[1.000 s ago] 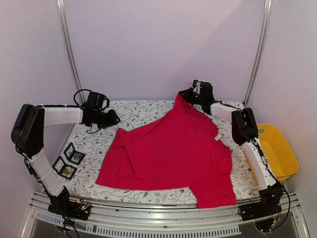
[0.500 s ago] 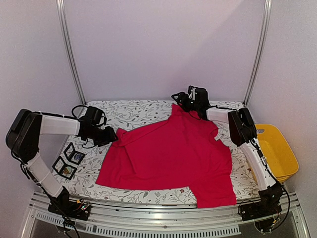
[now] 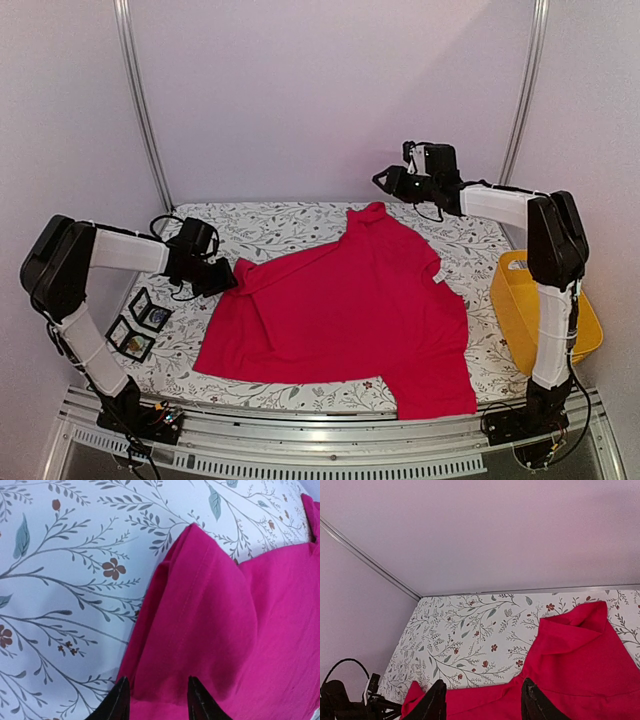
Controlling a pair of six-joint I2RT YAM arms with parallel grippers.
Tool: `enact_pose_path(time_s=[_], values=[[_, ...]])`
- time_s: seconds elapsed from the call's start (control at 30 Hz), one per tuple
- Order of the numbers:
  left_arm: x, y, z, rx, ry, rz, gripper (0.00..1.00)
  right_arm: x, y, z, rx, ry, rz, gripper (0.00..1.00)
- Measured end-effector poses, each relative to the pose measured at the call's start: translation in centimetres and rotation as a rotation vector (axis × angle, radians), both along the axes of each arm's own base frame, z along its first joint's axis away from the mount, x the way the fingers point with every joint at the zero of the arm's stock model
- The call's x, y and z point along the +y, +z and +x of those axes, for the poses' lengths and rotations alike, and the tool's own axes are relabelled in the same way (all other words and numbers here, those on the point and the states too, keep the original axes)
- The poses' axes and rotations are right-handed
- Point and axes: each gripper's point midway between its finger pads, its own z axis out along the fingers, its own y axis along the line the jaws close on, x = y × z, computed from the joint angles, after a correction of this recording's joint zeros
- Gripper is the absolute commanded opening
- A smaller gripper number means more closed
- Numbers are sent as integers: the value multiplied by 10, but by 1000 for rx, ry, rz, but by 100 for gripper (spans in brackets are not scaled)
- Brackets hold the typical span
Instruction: Pin the brooch onto the clothing
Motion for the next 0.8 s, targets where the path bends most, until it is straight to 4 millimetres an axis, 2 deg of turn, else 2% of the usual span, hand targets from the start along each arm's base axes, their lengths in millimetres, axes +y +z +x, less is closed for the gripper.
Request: enact_pose_path(time_s=[0.07,0.2,0.33,0.43,0.67,0.8], values=[[0,-2,3,3,0,6,36,-7,-26,-11,54,-4,-56,48],[-1,-9,2,20,-1,11,24,-21,-94,-38,213,0,-166,47],[-2,-13,0,31,-8,15,12,-30,-130,-57,304,4,-229,46],[-4,-13,-1,34,-11,14,1,-35,-137,-64,324,4,-253,46],[-4,-13,-2,33,-16,23,0,-41,-126,-72,310,-1,-273,46],[-4,-13,-2,31,-24,27,0,-45,-131,-79,319,-4,-292,46]])
